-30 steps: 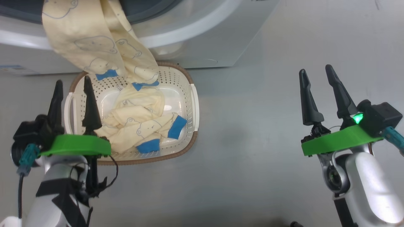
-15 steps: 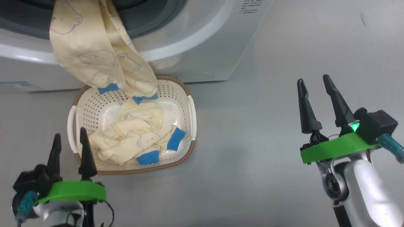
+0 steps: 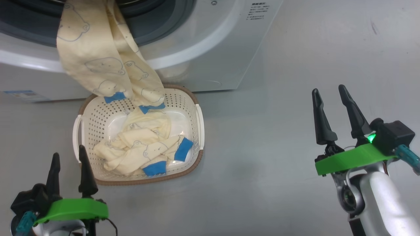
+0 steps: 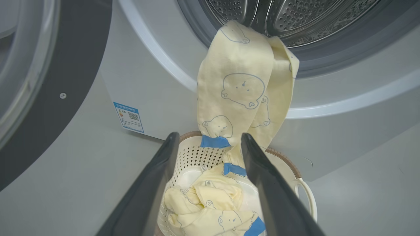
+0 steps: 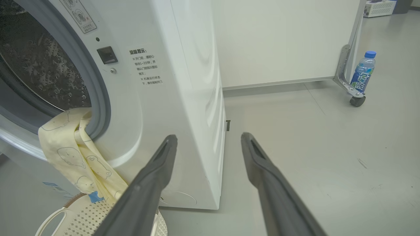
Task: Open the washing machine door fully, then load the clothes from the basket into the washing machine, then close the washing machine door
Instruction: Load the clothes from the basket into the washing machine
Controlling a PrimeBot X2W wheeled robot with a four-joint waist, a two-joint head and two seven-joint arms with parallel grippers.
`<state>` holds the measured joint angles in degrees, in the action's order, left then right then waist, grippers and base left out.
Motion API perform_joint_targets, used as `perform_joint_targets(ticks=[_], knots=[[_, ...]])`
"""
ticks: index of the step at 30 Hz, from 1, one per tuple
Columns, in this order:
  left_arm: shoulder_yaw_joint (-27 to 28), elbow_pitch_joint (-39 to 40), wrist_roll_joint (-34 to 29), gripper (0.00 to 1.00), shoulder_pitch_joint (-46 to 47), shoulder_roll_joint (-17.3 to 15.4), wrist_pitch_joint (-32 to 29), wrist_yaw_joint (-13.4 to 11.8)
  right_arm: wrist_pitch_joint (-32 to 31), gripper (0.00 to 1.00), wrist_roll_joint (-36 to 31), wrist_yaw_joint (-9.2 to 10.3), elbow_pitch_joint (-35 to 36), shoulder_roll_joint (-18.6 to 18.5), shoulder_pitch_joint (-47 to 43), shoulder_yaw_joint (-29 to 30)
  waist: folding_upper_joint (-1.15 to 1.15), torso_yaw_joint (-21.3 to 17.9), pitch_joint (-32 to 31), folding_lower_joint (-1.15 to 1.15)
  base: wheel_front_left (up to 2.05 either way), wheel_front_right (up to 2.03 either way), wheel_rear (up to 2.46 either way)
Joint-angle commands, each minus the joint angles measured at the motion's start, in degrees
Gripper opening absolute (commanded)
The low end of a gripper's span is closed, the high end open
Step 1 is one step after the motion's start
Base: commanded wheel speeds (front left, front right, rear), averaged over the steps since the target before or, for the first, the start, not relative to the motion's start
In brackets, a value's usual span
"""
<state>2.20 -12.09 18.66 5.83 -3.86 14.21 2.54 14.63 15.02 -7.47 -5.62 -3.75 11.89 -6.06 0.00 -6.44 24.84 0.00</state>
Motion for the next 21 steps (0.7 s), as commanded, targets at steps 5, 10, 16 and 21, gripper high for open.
perform_joint_targets(ticks=[5, 10, 16, 21], knots=[[2.23, -0.15, -0.57, 1.0, 1.13, -0.27, 0.79, 0.83, 0.37, 1.0, -0.6, -0.02, 1.93, -0.84, -0.47, -1.13, 0.0, -0.33, 0.58, 0.0, 0.0, 0.0, 0.0], [1.5, -3.75, 0.11, 1.0, 4.86, -0.96, 0.36, 1.78, 0.37, 1.0, -0.41, -0.02, 1.84, -0.6, -0.03, -1.18, 0.0, -0.9, 1.58, 0.0, 0.0, 0.0, 0.0], [0.15, -7.55, 1.2, 1.0, 10.34, -1.67, -1.1, 2.81, 0.37, 1.0, -0.14, -0.02, 1.94, -0.21, 1.04, -1.6, 0.0, -2.21, 3.47, 0.0, 0.0, 0.0, 0.0], [-1.16, -10.63, 1.64, 1.0, 15.22, -2.06, -2.17, 3.32, 0.37, 1.0, 0.12, -0.02, 2.35, 0.15, 2.22, -1.9, 0.0, -3.53, 6.17, 0.0, 0.0, 0.0, 0.0]])
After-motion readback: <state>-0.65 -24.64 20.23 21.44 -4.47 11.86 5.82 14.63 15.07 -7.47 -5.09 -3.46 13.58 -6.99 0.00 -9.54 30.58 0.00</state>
